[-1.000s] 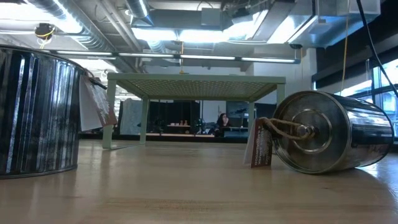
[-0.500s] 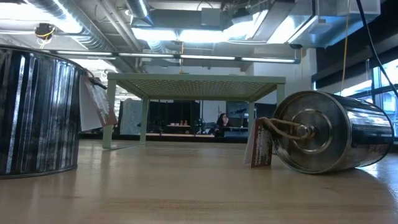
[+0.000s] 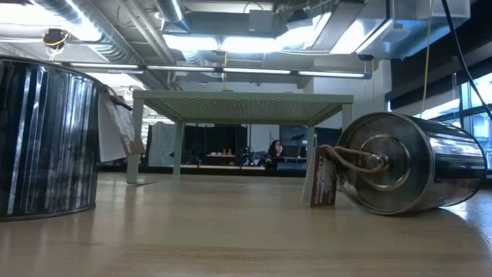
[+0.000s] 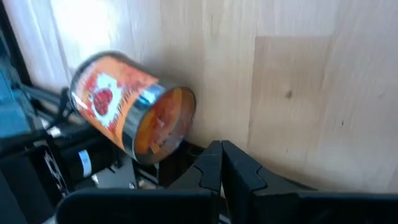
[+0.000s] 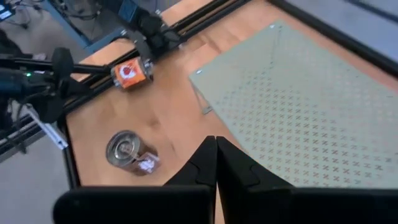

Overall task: Pick & Place candle stick holders
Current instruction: Put the orange scented candle on the shelf

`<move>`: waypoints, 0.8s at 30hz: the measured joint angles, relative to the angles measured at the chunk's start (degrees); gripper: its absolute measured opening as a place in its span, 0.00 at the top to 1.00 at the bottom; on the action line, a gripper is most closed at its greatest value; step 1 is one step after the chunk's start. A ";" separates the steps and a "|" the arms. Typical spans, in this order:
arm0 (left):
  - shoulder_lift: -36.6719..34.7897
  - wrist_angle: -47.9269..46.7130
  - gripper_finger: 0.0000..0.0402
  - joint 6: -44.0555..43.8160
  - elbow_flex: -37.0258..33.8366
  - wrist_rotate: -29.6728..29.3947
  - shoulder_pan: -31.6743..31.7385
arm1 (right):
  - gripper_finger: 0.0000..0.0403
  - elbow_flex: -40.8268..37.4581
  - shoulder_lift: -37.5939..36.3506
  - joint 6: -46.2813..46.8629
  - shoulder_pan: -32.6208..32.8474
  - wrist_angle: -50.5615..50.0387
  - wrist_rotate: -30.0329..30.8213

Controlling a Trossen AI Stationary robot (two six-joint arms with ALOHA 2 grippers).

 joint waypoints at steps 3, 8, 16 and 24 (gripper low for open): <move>-0.14 0.02 1.00 -0.02 -0.02 -3.64 -1.75 | 0.99 0.00 0.00 -1.68 0.81 -0.14 2.12; -0.22 0.01 1.00 -0.91 -1.66 -6.07 -2.50 | 0.99 0.00 0.00 -2.56 1.37 -4.66 3.83; -0.22 0.01 1.00 10.08 -1.77 -8.63 -1.68 | 0.99 -0.55 0.89 10.16 5.92 -16.68 17.19; -0.59 0.07 1.00 18.23 -5.56 -1.99 0.53 | 0.99 -8.62 1.07 23.80 10.88 -21.11 26.57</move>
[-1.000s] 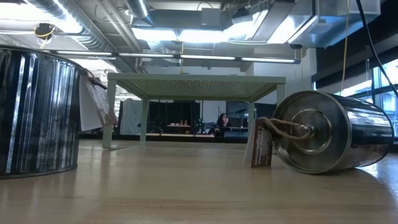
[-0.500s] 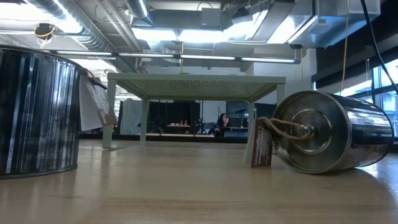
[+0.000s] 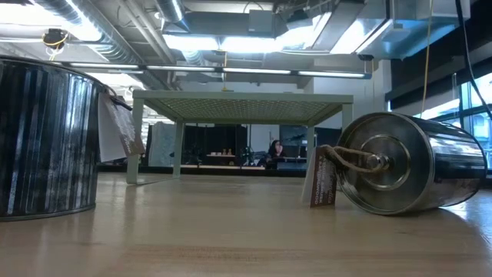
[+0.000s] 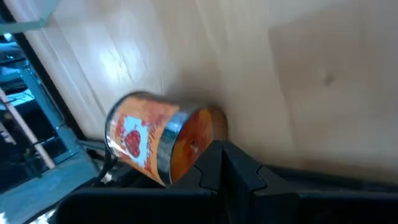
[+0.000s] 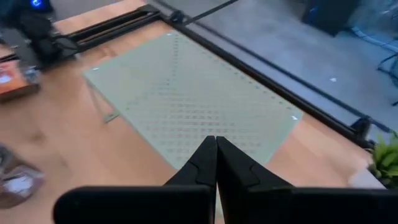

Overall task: Pick & Place candle stick holders
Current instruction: Put the orange scented candle on the shelf

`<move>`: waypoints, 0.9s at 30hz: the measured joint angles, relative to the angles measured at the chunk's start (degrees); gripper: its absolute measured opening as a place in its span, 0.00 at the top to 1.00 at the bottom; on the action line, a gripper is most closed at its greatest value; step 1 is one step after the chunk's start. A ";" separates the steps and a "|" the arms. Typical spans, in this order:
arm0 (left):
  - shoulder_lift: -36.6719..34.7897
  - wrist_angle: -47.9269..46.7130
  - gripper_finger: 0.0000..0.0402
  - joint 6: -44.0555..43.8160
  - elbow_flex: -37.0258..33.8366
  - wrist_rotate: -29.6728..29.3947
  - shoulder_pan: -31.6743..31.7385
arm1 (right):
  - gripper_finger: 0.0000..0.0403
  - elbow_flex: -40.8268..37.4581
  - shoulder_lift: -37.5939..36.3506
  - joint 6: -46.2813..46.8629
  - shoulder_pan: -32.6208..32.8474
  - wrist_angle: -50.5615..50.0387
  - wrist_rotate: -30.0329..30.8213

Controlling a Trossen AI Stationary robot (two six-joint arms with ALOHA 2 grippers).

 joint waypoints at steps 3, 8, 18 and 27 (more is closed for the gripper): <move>-1.31 -0.03 0.99 -0.04 -2.81 2.99 0.48 | 0.99 -4.29 0.00 4.86 1.16 0.05 1.03; -5.12 -0.08 0.92 -4.98 -4.52 3.47 1.95 | 0.99 -11.04 0.00 13.74 2.11 0.12 2.04; -8.09 -0.06 0.75 -10.78 -4.98 1.81 1.13 | 0.99 -14.55 0.00 18.97 2.43 0.09 3.16; -6.59 -0.20 0.75 -9.16 -10.55 0.72 -0.37 | 0.99 -14.55 -0.02 18.97 2.45 -0.37 3.58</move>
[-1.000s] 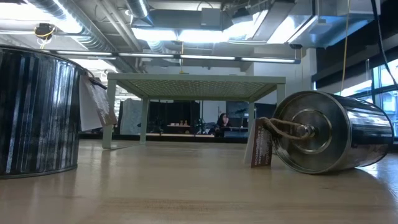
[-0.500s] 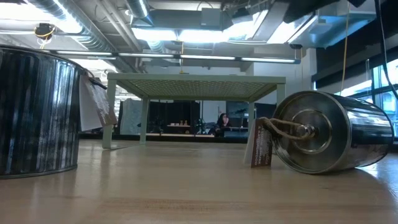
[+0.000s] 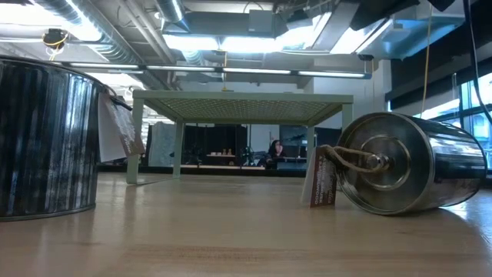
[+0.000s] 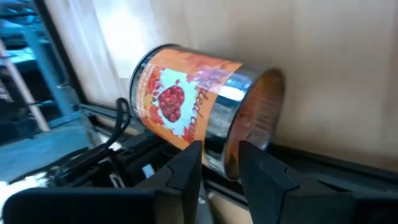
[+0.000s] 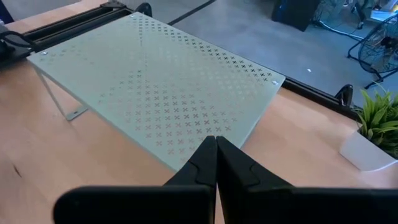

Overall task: Pick & Place candle stick holders
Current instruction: Put the orange scented candle on the shelf

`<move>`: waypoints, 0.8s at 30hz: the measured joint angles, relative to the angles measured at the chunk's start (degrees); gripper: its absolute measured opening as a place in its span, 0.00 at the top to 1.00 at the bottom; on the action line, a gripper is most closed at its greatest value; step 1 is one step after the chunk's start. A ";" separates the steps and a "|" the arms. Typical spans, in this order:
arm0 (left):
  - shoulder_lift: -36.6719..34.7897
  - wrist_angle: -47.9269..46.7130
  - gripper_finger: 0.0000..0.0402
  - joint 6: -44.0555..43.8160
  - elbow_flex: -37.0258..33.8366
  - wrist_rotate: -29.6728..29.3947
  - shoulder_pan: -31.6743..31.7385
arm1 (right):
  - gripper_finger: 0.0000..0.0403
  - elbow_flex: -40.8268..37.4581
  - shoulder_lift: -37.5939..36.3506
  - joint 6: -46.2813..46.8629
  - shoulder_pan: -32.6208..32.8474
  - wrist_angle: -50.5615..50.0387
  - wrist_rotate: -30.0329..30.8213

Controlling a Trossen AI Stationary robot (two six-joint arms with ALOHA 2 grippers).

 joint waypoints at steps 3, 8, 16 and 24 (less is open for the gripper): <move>0.93 -0.43 0.75 1.07 -1.21 -0.36 -0.21 | 0.99 0.00 0.00 -0.02 0.00 -0.36 0.00; 1.49 -0.39 0.75 0.96 -1.79 -2.50 -0.43 | 0.99 0.00 0.00 0.01 0.00 -0.71 -0.02; 1.49 -0.06 0.83 0.13 -1.81 -6.51 -0.39 | 0.99 0.00 0.00 0.01 -0.04 -0.64 -0.02; 1.50 -0.29 0.98 -0.70 -4.95 -5.69 -0.21 | 0.99 0.00 0.00 -0.02 -0.04 -0.44 -0.02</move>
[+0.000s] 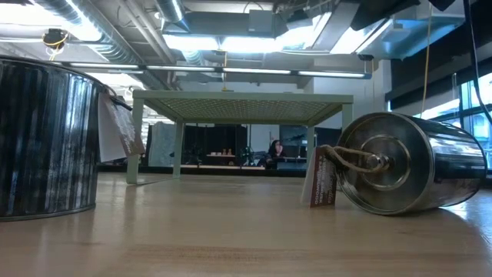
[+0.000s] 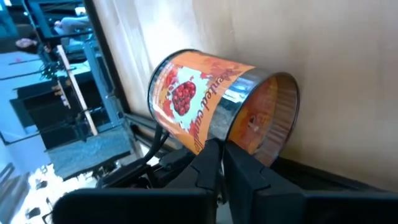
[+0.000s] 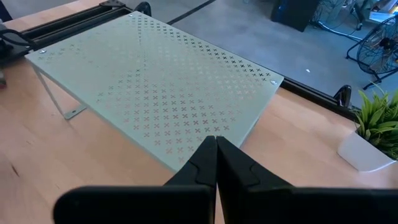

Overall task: Pick & Place candle stick holders
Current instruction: Put the orange scented candle on the shelf

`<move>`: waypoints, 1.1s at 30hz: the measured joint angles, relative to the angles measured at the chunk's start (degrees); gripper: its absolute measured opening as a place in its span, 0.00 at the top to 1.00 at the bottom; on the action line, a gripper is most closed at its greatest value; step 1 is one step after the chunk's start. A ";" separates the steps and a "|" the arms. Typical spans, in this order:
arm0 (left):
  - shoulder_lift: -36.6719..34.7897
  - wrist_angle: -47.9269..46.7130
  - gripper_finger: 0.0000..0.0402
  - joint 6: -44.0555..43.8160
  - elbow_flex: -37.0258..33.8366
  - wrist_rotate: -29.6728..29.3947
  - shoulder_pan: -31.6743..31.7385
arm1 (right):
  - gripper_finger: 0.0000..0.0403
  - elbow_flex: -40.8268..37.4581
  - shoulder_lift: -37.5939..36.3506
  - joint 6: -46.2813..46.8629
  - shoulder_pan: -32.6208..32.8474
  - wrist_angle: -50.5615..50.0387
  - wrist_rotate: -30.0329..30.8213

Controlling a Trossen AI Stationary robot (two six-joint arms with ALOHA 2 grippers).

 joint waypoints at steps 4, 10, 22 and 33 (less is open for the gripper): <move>-0.11 -0.22 0.99 -0.30 -0.20 0.27 1.08 | 0.99 0.00 -0.02 0.00 0.00 -0.10 -0.01; -2.19 0.69 1.00 0.74 -0.20 -0.65 3.46 | 0.99 0.00 -0.74 0.02 -0.04 -1.15 -0.02; -6.11 0.89 1.00 0.90 -0.22 -4.53 6.86 | 0.99 0.00 -1.66 0.02 0.11 -3.87 0.33; -15.33 0.61 1.00 -9.83 6.36 -12.78 12.12 | 0.99 0.00 -1.68 2.99 1.57 -4.07 -2.77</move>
